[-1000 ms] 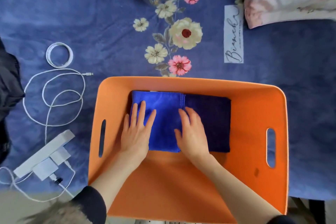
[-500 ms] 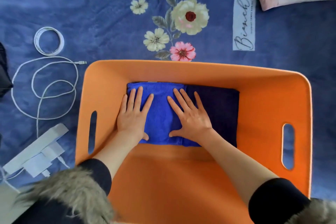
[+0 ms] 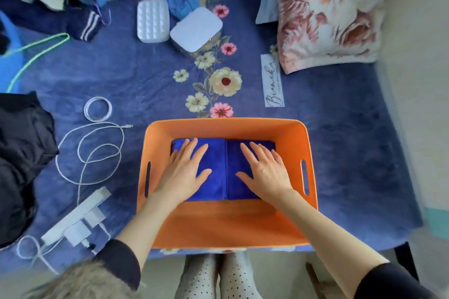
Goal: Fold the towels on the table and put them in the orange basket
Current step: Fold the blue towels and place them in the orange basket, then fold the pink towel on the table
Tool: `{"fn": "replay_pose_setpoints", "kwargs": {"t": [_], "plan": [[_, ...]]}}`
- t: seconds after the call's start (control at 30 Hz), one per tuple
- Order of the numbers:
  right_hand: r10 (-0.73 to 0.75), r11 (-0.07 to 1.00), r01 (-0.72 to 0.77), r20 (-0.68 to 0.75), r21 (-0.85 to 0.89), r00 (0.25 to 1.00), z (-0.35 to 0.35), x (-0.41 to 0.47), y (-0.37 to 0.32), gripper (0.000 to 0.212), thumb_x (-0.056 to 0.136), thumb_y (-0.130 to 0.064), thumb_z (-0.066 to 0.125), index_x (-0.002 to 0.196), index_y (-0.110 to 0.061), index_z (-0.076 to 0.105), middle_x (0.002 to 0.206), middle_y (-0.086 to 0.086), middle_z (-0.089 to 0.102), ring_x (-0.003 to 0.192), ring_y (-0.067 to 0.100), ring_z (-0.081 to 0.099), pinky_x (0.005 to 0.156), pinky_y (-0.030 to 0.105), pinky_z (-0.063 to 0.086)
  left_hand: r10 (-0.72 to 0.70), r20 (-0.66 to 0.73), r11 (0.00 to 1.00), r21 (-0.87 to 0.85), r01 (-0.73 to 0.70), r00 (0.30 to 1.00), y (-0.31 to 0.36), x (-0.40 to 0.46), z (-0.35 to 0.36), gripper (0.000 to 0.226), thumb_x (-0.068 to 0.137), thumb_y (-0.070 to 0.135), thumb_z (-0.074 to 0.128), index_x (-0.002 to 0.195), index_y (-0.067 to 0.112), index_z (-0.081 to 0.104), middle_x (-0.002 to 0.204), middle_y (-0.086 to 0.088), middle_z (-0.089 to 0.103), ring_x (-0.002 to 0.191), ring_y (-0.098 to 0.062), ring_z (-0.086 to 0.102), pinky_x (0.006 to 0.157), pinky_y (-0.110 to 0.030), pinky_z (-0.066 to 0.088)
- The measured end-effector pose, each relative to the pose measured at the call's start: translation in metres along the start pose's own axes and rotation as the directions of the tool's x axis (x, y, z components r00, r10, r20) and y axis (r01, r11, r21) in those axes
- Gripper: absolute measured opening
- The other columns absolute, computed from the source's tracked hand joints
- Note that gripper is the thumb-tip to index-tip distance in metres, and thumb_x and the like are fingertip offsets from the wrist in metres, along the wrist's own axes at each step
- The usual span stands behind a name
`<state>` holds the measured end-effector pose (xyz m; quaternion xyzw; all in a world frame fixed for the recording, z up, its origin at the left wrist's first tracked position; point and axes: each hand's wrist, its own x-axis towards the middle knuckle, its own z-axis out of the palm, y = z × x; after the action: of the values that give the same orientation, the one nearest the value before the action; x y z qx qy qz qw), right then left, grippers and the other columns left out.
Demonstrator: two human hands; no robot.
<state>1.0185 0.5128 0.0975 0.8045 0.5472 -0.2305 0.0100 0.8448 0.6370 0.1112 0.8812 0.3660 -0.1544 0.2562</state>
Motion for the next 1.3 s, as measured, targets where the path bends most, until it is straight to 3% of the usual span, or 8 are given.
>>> {"fn": "replay_pose_setpoints", "kwargs": {"t": [0.13,0.3,0.57,0.93,1.03,1.1,1.2,1.3], "plan": [[0.103,0.993,-0.091,-0.161,0.078,0.982,-0.058,-0.041,0.003,0.066,0.091,-0.049,0.046,0.148,-0.024,0.023,0.152,0.003,0.030,0.140,0.021,0.026,0.112,0.040,0.023,0.100,-0.203,0.992,-0.059,-0.114,0.974,0.040,-0.027,-0.040,0.056,0.096,0.031,0.046,0.147,0.016,0.027,0.156,-0.008,0.018,0.145,-0.024,0.012,0.116,-0.035,0.014],[0.306,0.951,-0.285,-0.242,0.119,0.921,-0.113,-0.104,0.014,0.063,0.093,-0.047,0.042,0.148,-0.028,0.019,0.154,0.000,0.023,0.142,0.019,0.022,0.113,0.042,0.016,0.268,-0.228,0.954,-0.075,-0.291,0.936,0.084,-0.040,-0.079,0.050,0.096,0.023,0.046,0.144,0.015,0.034,0.153,-0.006,0.025,0.142,-0.020,0.020,0.114,-0.032,0.019],[0.694,0.719,-0.645,-0.316,0.258,0.647,-0.133,-0.227,0.016,0.060,0.096,-0.044,0.039,0.149,-0.026,0.016,0.156,-0.001,0.019,0.142,0.016,0.020,0.114,0.038,0.020,0.625,-0.158,0.780,0.096,-0.618,0.764,0.160,-0.041,-0.110,0.048,0.097,0.027,0.041,0.144,0.020,0.032,0.152,0.000,0.028,0.143,-0.016,0.017,0.114,-0.029,0.012],[0.967,0.216,-0.820,-0.233,0.531,0.103,-0.066,-0.419,-0.077,0.060,0.096,-0.039,0.041,0.149,-0.024,0.019,0.155,0.000,0.023,0.140,0.016,0.025,0.113,0.033,0.023,0.953,0.130,0.259,0.120,-0.958,0.274,0.253,-0.158,-0.063,0.049,0.098,0.027,0.041,0.145,0.019,0.030,0.153,0.000,0.027,0.144,-0.016,0.017,0.116,-0.030,0.016],[0.983,0.057,-0.797,-0.172,0.602,-0.059,-0.039,-0.466,-0.114,0.058,0.096,-0.038,0.040,0.149,-0.024,0.018,0.155,-0.001,0.022,0.141,0.015,0.021,0.115,0.035,0.020,0.969,0.215,0.095,0.114,-0.989,0.118,0.272,-0.200,-0.038,0.048,0.098,0.026,0.043,0.144,0.017,0.033,0.152,-0.002,0.029,0.143,-0.017,0.021,0.115,-0.029,0.018],[0.976,-0.046,-0.772,-0.136,0.634,-0.170,-0.021,-0.497,-0.142,0.058,0.097,-0.038,0.041,0.148,-0.025,0.018,0.155,-0.001,0.022,0.142,0.015,0.021,0.116,0.037,0.020,0.964,0.266,-0.025,0.082,-0.996,-0.003,0.282,-0.234,-0.022,0.046,0.093,0.018,0.053,0.138,0.010,0.044,0.145,-0.009,0.041,0.137,-0.024,0.035,0.111,-0.035,0.030],[0.948,-0.190,-0.732,-0.072,0.654,-0.310,0.010,-0.538,-0.191,0.058,0.097,-0.039,0.038,0.149,-0.025,0.016,0.155,-0.002,0.021,0.142,0.014,0.019,0.116,0.037,0.018,0.927,0.280,-0.258,-0.012,-0.966,-0.250,0.288,-0.288,0.006,0.045,0.072,0.001,0.075,0.115,0.000,0.063,0.115,-0.018,0.064,0.108,-0.030,0.060,0.086,-0.039,0.053],[0.898,-0.327,-0.655,0.008,0.682,-0.440,0.040,-0.571,-0.250,0.058,0.097,-0.040,0.037,0.149,-0.025,0.015,0.155,-0.001,0.020,0.142,0.015,0.018,0.117,0.036,0.017,0.864,0.322,-0.375,-0.101,-0.922,-0.387,0.284,-0.345,0.035,0.042,0.078,0.006,0.071,0.119,0.004,0.061,0.119,-0.013,0.062,0.111,-0.028,0.058,0.088,-0.036,0.049]]}}
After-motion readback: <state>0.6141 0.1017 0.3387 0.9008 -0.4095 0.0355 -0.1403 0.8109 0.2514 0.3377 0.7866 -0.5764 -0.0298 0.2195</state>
